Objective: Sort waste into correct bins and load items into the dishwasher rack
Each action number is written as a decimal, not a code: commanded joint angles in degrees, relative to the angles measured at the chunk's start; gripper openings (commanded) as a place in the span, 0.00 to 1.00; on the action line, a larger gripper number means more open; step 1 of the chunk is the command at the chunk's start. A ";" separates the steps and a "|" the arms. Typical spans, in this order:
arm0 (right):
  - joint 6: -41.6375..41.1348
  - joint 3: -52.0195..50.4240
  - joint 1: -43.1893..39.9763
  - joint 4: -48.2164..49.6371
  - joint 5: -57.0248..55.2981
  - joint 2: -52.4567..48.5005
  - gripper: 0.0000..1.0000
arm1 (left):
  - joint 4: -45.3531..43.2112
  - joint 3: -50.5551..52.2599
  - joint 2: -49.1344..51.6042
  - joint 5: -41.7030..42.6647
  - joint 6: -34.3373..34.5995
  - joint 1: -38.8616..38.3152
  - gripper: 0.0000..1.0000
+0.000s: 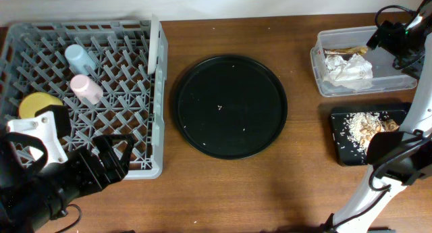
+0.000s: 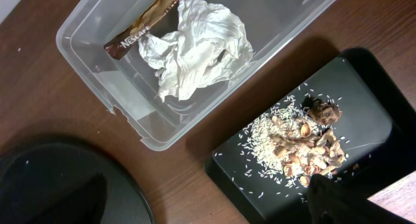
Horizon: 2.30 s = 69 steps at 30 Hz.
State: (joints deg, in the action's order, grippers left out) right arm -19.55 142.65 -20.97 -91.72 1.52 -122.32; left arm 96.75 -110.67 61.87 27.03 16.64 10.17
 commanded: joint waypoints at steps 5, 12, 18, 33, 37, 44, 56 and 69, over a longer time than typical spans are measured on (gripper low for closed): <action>-0.66 0.44 -0.07 -0.02 -0.28 0.35 0.98 | -0.13 3.87 0.02 7.74 -26.53 -3.69 0.99; -0.66 0.44 -0.07 -0.02 -0.28 0.35 0.98 | -46.05 49.40 -21.68 -0.13 -33.05 -9.64 0.99; -0.66 0.44 -0.07 -0.04 -0.28 0.35 0.98 | -83.52 82.99 -41.40 -8.04 -33.05 -9.64 0.99; -0.66 0.44 -0.07 -0.04 -0.28 0.35 0.98 | -99.60 110.20 -61.55 -22.40 -33.00 -9.86 0.99; -0.66 0.44 -0.07 -0.02 -0.28 0.35 0.98 | -92.15 110.18 -61.57 -23.87 -32.04 -10.03 0.99; -0.66 0.44 -0.07 -0.02 -0.28 0.35 0.98 | -92.21 110.18 -61.57 -23.85 -32.02 -10.01 0.99; -0.66 0.42 0.00 -0.02 -0.28 0.48 0.98 | -92.21 110.18 -61.57 -23.85 -32.02 -10.01 0.99; -0.66 0.42 0.00 -0.04 -0.28 31.10 0.98 | -92.21 110.18 -61.57 -23.85 -32.02 -10.01 0.99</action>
State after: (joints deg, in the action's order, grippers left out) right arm -19.57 143.00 -20.97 -91.77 1.52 -93.08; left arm 4.14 -0.71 0.73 4.01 -15.84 0.38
